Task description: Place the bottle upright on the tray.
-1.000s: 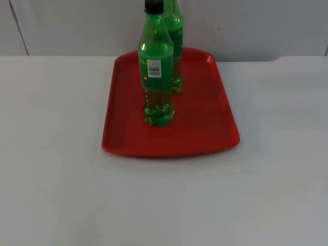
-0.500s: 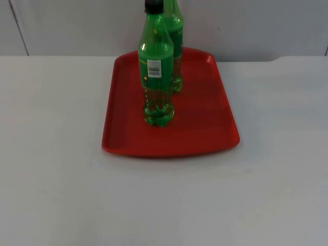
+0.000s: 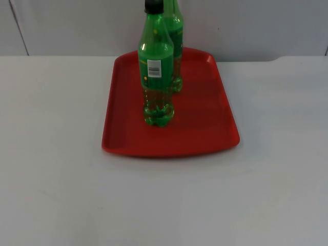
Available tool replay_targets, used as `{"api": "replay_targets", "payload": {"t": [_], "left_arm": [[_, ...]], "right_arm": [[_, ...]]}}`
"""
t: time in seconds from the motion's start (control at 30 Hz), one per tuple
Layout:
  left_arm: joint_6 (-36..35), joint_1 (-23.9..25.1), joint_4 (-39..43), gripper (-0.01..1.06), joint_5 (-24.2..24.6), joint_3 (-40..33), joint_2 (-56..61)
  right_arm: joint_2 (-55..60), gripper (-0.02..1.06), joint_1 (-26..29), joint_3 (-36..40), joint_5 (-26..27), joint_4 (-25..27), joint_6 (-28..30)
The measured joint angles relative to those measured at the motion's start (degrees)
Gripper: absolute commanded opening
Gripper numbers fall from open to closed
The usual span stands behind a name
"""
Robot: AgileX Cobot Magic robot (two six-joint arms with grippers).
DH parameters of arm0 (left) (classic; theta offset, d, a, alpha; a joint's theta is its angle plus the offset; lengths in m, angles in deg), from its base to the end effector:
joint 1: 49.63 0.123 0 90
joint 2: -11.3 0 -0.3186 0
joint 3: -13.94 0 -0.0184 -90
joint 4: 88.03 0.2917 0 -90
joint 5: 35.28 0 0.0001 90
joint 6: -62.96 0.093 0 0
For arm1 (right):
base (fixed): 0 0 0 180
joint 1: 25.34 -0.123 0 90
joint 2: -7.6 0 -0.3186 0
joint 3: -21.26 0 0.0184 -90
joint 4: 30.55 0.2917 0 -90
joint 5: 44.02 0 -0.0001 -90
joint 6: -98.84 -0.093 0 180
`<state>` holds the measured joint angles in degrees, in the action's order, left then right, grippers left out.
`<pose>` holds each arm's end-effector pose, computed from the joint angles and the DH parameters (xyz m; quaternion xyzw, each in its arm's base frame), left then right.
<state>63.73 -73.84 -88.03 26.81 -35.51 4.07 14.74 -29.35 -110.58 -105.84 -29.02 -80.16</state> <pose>-0.0009 0.0004 0.2939 0.1861 0.8402 -0.1034 0.4986 -0.0042 0.0019 0.3013 -0.0380 0.8523 0.0270 0.5210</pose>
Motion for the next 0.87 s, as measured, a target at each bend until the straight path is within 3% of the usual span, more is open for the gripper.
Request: {"api": "replay_targets", "payload": {"t": [0.43,0.87], "left_arm": [[0.0,14.5,0.0,1.05,0.0,0.0,0.0],[0.0,22.7,0.0,1.05,0.0,0.0,0.0]], "right_arm": [[0.0,1.05,0.0,0.0,0.0,0.0,0.0],[0.0,1.05,0.0,0.0,0.0,0.0,0.0]]}}
